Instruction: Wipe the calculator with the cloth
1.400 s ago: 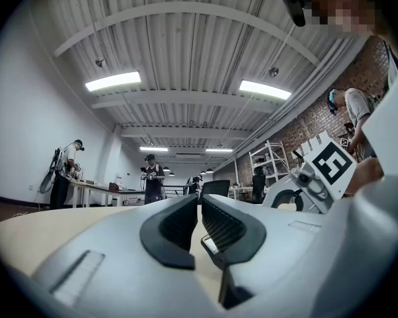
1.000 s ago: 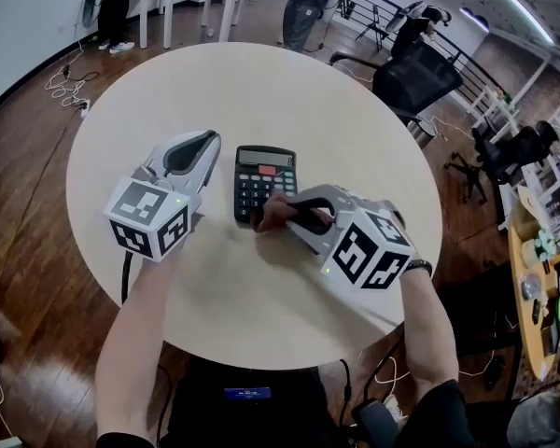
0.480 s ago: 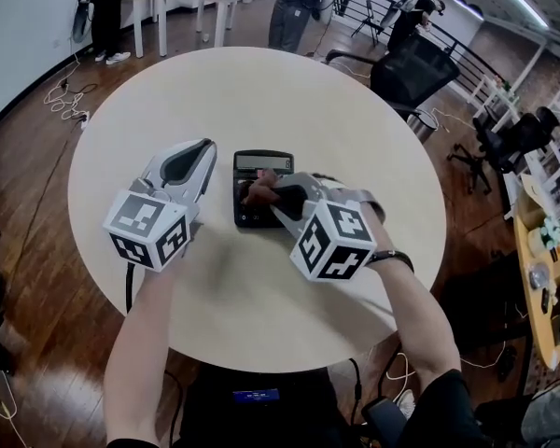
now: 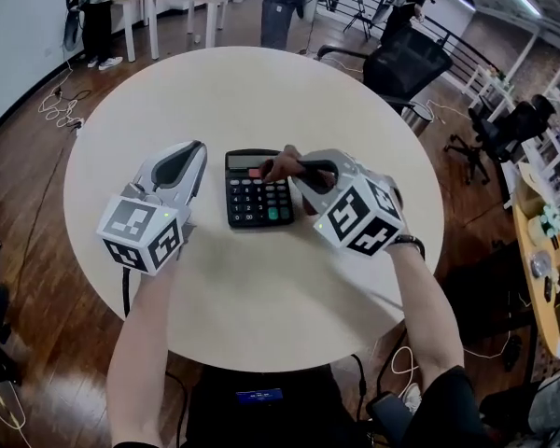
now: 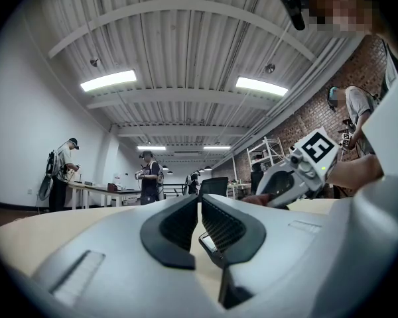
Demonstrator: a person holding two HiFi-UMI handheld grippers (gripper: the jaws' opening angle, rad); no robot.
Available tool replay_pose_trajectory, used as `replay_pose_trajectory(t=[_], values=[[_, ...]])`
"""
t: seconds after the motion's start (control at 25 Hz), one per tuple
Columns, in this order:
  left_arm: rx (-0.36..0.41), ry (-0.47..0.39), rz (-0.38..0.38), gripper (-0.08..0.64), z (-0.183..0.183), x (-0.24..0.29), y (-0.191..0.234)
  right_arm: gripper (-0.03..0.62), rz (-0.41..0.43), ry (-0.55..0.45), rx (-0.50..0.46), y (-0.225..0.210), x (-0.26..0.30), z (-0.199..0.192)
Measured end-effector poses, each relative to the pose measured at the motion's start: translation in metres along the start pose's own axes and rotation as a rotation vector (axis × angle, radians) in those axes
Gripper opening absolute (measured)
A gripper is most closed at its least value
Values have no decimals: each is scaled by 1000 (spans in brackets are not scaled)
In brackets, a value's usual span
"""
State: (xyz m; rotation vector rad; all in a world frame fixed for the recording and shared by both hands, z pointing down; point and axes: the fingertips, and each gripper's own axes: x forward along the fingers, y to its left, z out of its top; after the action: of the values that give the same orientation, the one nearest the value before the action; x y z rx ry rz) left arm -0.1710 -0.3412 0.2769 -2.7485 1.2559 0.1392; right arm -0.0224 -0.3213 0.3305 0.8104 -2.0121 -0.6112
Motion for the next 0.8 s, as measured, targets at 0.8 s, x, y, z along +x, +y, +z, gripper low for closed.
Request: replay_pose_trajectory(t=[0.8], values=[[3, 5, -13, 25, 1, 3, -3, 51, 293, -25, -93, 79, -39, 1]])
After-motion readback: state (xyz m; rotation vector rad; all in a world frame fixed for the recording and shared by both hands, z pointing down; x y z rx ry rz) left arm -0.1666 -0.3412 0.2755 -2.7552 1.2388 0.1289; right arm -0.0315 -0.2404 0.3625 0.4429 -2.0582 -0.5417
